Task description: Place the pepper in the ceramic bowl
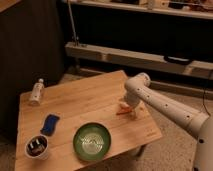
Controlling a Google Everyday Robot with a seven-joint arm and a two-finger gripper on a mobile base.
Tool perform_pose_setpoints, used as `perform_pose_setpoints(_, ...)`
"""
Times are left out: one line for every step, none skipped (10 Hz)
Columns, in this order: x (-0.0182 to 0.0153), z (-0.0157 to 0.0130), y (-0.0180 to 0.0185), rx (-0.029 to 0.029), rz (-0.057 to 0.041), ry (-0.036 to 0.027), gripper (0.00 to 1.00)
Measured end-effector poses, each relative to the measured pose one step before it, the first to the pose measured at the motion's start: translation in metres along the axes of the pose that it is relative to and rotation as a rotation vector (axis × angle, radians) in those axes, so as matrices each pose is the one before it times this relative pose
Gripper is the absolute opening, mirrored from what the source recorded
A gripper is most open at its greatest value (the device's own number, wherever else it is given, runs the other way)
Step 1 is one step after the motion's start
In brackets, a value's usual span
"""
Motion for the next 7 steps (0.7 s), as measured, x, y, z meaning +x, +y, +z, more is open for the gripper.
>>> perform_pose_setpoints(0.00149, 0.00497, 0.00360, -0.00877, 0.00919, -0.01740, 0.70)
perform_pose_setpoints(-0.00010, 0.00262, 0.00019, 0.00091, 0.00290, -0.01282, 0.62)
perform_pose_setpoints(-0.00096, 0.00181, -0.00029, 0.00378, -0.00076, -0.02767, 0.49)
perform_pose_setpoints(0.00046, -0.00016, 0.00104, 0.00377, 0.00114, -0.00450, 0.41)
perform_pose_setpoints(0.00067, -0.00212, -0.00033, 0.00313, 0.00047, 0.00212, 0.30)
perform_pose_setpoints(0.00020, -0.00055, 0.00013, -0.00005, -0.00002, 0.00082, 0.18)
perform_pose_setpoints(-0.00007, -0.00118, -0.00045, 0.00113, -0.00008, 0.00011, 0.08)
